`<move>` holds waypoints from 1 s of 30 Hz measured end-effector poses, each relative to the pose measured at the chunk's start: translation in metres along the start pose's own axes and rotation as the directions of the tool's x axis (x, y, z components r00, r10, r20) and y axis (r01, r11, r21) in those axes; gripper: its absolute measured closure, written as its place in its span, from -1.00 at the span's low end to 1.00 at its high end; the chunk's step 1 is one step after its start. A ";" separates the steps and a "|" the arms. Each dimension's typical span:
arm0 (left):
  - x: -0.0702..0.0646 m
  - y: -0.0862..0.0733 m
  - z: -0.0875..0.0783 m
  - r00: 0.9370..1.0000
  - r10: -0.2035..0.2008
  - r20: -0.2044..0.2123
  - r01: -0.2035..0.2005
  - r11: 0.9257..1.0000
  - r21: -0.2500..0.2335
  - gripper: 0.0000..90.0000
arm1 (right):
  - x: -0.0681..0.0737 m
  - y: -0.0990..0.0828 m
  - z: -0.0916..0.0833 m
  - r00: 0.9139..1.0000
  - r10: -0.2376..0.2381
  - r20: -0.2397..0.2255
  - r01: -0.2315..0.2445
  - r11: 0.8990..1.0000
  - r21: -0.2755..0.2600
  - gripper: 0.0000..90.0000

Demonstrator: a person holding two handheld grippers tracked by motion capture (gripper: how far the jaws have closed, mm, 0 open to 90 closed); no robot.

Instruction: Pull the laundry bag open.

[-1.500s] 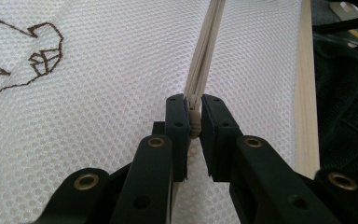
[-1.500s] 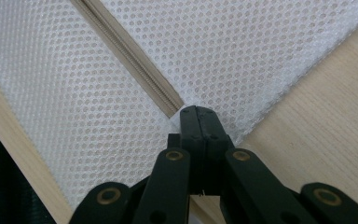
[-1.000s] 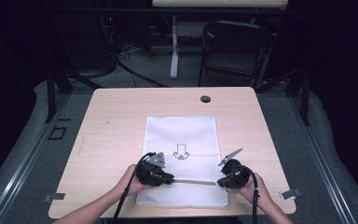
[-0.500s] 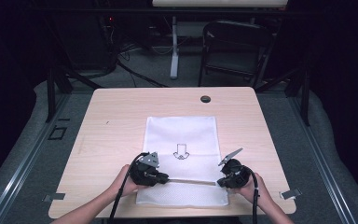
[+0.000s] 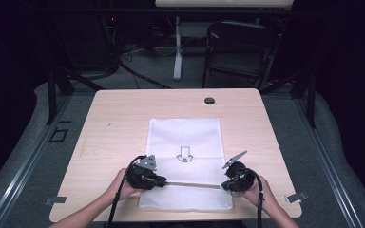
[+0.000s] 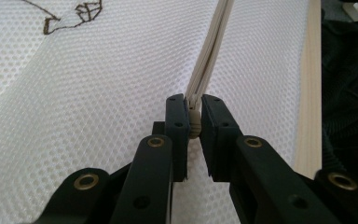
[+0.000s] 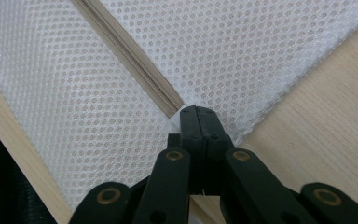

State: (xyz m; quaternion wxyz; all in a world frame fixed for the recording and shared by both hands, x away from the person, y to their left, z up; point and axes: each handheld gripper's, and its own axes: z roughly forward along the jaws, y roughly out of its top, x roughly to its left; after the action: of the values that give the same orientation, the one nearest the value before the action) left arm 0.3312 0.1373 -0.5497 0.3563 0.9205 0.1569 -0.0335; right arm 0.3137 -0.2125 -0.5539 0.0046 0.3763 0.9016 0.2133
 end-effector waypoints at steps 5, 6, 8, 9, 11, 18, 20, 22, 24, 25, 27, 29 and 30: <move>0.001 -0.002 -0.003 1.000 -0.001 -0.001 0.001 1.000 0.005 0.82 | 0.000 0.000 0.000 1.000 -0.003 0.000 0.003 1.000 0.001 1.00; 0.001 -0.003 -0.003 1.000 -0.002 -0.001 0.002 1.000 0.005 0.82 | 0.000 0.000 0.000 1.000 -0.003 0.002 0.003 1.000 0.000 1.00; 0.001 -0.005 -0.004 1.000 -0.006 0.003 0.006 1.000 -0.002 0.82 | 0.000 0.000 0.000 1.000 -0.001 0.001 0.001 1.000 -0.002 1.00; 0.001 -0.005 -0.004 1.000 -0.003 -0.004 0.003 1.000 0.007 0.82 | 0.000 0.000 0.000 1.000 -0.002 0.001 0.002 1.000 -0.002 1.00; 0.002 -0.008 -0.006 1.000 -0.009 -0.008 0.009 1.000 0.007 0.82 | 0.000 0.000 0.000 1.000 -0.002 0.000 0.002 1.000 -0.002 1.00; 0.003 -0.013 -0.013 1.000 -0.013 -0.020 0.013 1.000 0.014 0.82 | 0.001 0.000 0.002 1.000 0.011 0.000 -0.011 1.000 -0.018 1.00; 0.003 -0.014 -0.014 0.999 -0.022 -0.025 0.022 1.000 0.012 0.82 | 0.001 0.000 0.002 1.000 0.011 0.001 -0.011 1.000 -0.018 1.00; 0.004 -0.015 -0.015 0.999 -0.026 -0.027 0.027 1.000 0.011 0.82 | 0.001 0.000 0.002 1.000 0.009 0.002 -0.009 1.000 -0.018 1.00; 0.003 -0.015 -0.015 0.999 -0.023 -0.031 0.023 1.000 0.015 0.82 | 0.001 0.000 0.001 1.000 0.009 0.002 -0.009 1.000 -0.017 1.00; 0.003 -0.015 -0.016 0.999 -0.028 -0.027 0.029 1.000 0.008 0.82 | 0.001 0.000 0.002 1.000 0.011 0.000 -0.011 1.000 -0.018 1.00; 0.004 -0.016 -0.018 0.999 -0.028 -0.036 0.029 0.999 0.018 0.82 | 0.001 0.000 0.001 1.000 0.011 -0.001 -0.011 1.000 -0.015 1.00; 0.003 -0.017 -0.018 0.999 -0.030 -0.036 0.031 0.999 0.014 0.82 | 0.001 0.000 0.001 1.000 0.012 0.000 -0.012 1.000 -0.017 1.00; 0.003 -0.018 -0.019 0.999 -0.024 -0.042 0.025 0.999 0.021 0.82 | 0.001 0.000 0.001 1.000 0.013 0.000 -0.013 1.000 -0.016 1.00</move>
State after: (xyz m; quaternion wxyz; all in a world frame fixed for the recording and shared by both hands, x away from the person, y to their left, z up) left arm 0.3277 0.1628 -0.5478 0.3424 0.9229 0.1749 -0.0205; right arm 0.3130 -0.2113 -0.5551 0.0066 0.3819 0.8975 0.2206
